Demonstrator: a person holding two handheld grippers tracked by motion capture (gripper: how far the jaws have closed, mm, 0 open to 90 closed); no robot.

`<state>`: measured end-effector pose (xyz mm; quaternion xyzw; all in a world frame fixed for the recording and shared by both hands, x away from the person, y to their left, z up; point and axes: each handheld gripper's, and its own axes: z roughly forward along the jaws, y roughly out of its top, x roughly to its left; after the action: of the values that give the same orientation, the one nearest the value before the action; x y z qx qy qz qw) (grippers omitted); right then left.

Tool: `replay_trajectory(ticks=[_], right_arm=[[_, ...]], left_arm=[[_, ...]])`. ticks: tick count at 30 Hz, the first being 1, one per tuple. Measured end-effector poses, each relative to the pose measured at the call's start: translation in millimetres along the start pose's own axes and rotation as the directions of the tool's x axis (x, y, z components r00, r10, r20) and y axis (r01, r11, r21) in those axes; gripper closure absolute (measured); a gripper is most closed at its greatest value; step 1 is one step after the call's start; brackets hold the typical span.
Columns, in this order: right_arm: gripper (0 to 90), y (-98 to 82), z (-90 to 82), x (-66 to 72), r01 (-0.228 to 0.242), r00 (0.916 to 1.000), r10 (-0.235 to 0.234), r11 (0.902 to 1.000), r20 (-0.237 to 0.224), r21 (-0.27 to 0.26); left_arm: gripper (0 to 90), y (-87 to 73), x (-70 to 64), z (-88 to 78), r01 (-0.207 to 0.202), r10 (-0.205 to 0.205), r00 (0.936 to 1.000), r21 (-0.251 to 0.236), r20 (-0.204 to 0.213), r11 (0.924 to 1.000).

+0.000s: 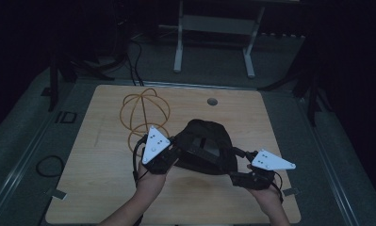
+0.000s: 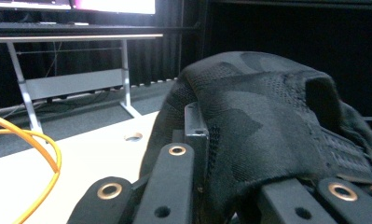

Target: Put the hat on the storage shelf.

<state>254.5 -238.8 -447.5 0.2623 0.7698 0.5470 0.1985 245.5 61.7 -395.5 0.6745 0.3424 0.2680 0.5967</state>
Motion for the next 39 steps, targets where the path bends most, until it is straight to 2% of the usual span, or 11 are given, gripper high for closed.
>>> replay_trajectory(ticks=[4,6,11,17,24,28,31,33,34,37,39], right_arm=[[21.4,-3.1,-4.7,4.2,0.016,0.9988,-0.015,0.9997,-0.047,0.020],[17.7,-8.0,-9.1,7.8,0.019,0.9948,-0.015,0.9989,-0.100,0.043],[18.8,-14.3,-22.8,9.2,0.054,0.9860,-0.044,0.9965,-0.161,0.063],[27.9,-9.5,-48.7,-0.8,0.086,0.9867,-0.082,0.9962,-0.140,0.018],[40.7,5.4,-62.8,-18.4,0.111,0.9887,-0.114,0.9932,-0.097,-0.034],[49.1,15.8,-60.1,-20.5,0.139,0.9828,-0.145,0.9887,-0.115,-0.057],[51.2,24.3,-53.9,-17.9,0.161,0.9770,-0.168,0.9848,-0.131,-0.065],[51.2,27.1,-51.6,-15.8,0.171,0.9738,-0.180,0.9828,-0.140,-0.069],[51.2,29.8,-49.0,-13.4,0.180,0.9711,-0.188,0.9812,-0.147,-0.071],[50.5,35.8,-35.8,-1.2,0.228,0.9536,-0.237,0.9714,-0.186,-0.066],[49.9,37.5,-27.5,5.0,0.261,0.9403,-0.269,0.9632,-0.209,-0.062]], left_arm=[[88.4,2.4,-0.7,-1.1,-0.001,0.001,1.0000,-0.004,-0.001,1.0000],[88.4,3.4,0.0,-2.5,-0.001,0.001,1.0000,-0.003,0.004,1.0000],[88.4,3.1,-0.5,-6.0,-0.014,0.014,0.9998,-0.005,0.013,0.9999],[88.3,-3.0,10.5,-11.3,0.001,0.001,0.9976,-0.026,0.069,0.9996],[88.2,-12.0,21.2,-17.2,-0.052,0.056,0.9910,-0.029,0.122,0.9982],[88.2,-14.0,29.1,-20.4,-0.085,0.091,0.9723,-0.036,0.216,0.9957],[88.2,-13.8,31.9,-22.7,-0.119,0.123,0.9595,-0.032,0.253,0.9924],[88.2,-13.5,32.4,-23.1,-0.130,0.132,0.9569,-0.028,0.258,0.9912],[88.2,-12.4,34.1,-23.4,-0.133,0.133,0.9462,-0.019,0.295,0.9909],[88.2,-11.5,32.9,-23.0,-0.141,0.138,0.9310,-0.017,0.338,0.9899],[88.2,-11.4,31.7,-22.2,-0.141,0.137,0.9165,-0.018,0.376,0.9899]])
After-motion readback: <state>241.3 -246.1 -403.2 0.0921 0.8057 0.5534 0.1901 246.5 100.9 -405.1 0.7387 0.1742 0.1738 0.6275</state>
